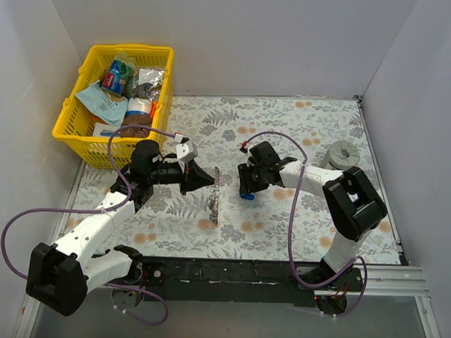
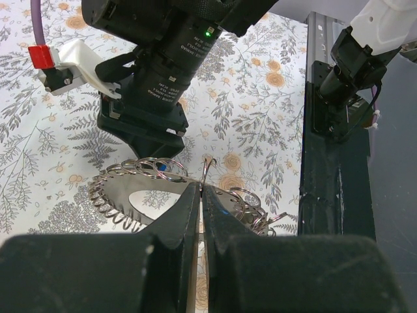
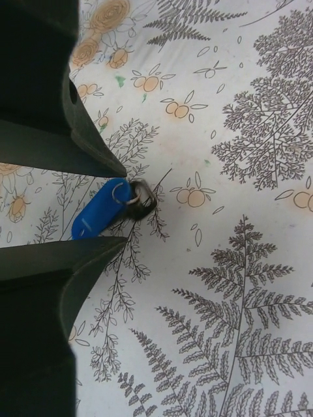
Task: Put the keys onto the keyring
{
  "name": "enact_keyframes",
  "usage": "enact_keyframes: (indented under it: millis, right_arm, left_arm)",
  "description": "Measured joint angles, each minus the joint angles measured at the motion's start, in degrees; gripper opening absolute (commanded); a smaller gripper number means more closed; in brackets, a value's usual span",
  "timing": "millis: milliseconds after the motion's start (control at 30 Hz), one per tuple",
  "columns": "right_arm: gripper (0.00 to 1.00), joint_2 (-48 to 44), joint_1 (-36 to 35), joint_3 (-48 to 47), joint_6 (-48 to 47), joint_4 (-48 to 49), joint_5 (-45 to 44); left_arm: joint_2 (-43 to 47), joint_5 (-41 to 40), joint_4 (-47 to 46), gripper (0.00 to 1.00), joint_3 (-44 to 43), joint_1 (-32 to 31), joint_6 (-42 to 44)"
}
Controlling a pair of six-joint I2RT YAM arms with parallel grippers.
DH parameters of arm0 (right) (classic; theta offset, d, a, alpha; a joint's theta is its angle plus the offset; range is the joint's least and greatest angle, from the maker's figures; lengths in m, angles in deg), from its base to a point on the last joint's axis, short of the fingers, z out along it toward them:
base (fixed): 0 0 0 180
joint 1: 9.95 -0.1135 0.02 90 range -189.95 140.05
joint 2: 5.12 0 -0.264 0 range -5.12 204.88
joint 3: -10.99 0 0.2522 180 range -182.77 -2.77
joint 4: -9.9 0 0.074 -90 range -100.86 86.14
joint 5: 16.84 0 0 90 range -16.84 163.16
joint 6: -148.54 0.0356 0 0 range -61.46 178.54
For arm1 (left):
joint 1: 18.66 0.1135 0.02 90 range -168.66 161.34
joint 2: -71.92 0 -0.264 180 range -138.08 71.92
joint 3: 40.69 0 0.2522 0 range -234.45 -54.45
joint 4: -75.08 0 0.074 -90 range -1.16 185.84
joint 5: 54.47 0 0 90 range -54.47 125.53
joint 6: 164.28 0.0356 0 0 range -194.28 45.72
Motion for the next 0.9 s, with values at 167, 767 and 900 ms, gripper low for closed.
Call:
enact_keyframes:
  millis: [167,767,900]
  right_arm:
    - [0.20,0.5,-1.1,-0.3,-0.6,0.5,-1.4]
    - [0.01,-0.3,-2.2,-0.6,-3.4,0.9,1.8]
    - [0.01,-3.5,-2.4,0.6,-4.7,1.9,4.6]
  left_arm:
    - [0.0,0.0,0.0,0.00,0.4,0.0,0.0]
    - [0.1,-0.6,0.2,0.00,0.9,0.0,0.1]
    - [0.1,-0.9,0.3,0.00,1.0,0.0,0.2]
